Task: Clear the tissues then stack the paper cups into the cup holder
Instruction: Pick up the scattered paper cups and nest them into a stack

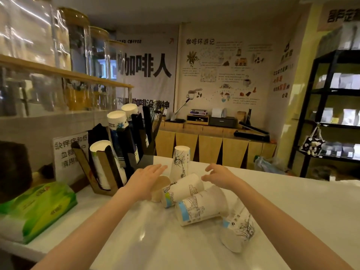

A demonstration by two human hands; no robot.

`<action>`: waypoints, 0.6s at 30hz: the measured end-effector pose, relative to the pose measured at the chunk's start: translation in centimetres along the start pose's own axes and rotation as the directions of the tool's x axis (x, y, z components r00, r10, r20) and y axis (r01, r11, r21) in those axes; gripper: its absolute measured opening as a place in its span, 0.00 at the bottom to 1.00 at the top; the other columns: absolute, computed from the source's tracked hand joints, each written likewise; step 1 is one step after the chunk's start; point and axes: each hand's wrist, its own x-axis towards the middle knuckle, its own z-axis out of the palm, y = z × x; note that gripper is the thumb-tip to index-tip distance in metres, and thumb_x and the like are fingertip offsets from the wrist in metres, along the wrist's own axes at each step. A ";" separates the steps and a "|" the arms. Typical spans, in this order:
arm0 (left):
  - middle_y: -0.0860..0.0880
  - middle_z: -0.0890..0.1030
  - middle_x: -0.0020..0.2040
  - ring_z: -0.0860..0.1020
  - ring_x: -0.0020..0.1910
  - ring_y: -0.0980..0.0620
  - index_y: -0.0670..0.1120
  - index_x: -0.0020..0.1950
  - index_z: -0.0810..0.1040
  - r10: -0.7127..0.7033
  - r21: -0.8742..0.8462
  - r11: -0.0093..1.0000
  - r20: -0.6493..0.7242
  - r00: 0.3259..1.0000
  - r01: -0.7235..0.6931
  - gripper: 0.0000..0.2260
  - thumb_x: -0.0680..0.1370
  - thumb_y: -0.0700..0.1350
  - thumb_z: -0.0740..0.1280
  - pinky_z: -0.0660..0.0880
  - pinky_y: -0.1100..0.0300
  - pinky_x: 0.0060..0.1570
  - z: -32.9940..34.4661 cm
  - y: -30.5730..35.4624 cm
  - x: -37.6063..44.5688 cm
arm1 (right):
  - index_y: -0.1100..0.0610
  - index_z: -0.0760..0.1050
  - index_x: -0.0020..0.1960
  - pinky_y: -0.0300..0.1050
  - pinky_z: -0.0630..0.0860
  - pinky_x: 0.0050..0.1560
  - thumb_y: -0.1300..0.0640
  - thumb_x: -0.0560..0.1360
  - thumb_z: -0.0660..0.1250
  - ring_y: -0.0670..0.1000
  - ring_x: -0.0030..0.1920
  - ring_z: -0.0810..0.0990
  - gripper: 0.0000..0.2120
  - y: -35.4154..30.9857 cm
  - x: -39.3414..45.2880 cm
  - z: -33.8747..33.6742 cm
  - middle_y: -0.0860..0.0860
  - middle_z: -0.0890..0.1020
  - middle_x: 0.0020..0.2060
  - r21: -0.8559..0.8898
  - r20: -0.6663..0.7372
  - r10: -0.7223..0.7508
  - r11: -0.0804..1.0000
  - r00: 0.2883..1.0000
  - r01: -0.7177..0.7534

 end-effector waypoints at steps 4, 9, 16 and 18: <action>0.50 0.55 0.76 0.59 0.73 0.48 0.52 0.74 0.47 -0.011 0.014 1.000 0.013 1.000 0.011 0.45 0.67 0.42 0.73 0.61 0.52 0.69 1.7 0.0 1.0 | 0.62 0.69 0.66 0.48 0.72 0.59 0.53 0.74 0.66 0.57 0.61 0.74 0.24 0.5 2.3 0.4 0.58 0.75 0.63 0.005 0.007 0.003 1.000 1.000 -0.003; 0.50 0.57 0.76 0.57 0.74 0.49 0.51 0.74 0.48 0.032 0.027 0.999 -0.003 0.999 -0.032 0.42 0.68 0.40 0.71 0.59 0.52 0.70 3.8 -0.2 1.1 | 0.66 0.73 0.59 0.53 0.74 0.57 0.54 0.75 0.63 0.59 0.56 0.78 0.18 0.7 3.7 1.6 0.62 0.79 0.57 0.029 0.033 0.004 1.000 0.999 -0.005; 0.52 0.83 0.52 0.82 0.50 0.53 0.50 0.60 0.73 0.118 0.205 0.976 -0.203 0.972 -0.076 0.46 0.43 0.52 0.81 0.79 0.55 0.47 4.1 -0.3 0.4 | 0.64 0.76 0.54 0.46 0.78 0.44 0.61 0.73 0.66 0.55 0.46 0.79 0.12 1.1 4.1 2.0 0.61 0.81 0.53 0.070 0.026 -0.044 0.997 0.999 0.042; 0.53 0.84 0.49 0.83 0.46 0.54 0.50 0.58 0.73 0.145 0.176 0.979 -0.266 0.953 -0.100 0.45 0.42 0.56 0.80 0.79 0.58 0.45 4.4 -0.6 0.2 | 0.63 0.77 0.54 0.39 0.74 0.34 0.61 0.73 0.65 0.53 0.44 0.78 0.11 1.0 3.9 1.4 0.61 0.81 0.53 0.108 0.001 -0.064 0.992 0.998 0.063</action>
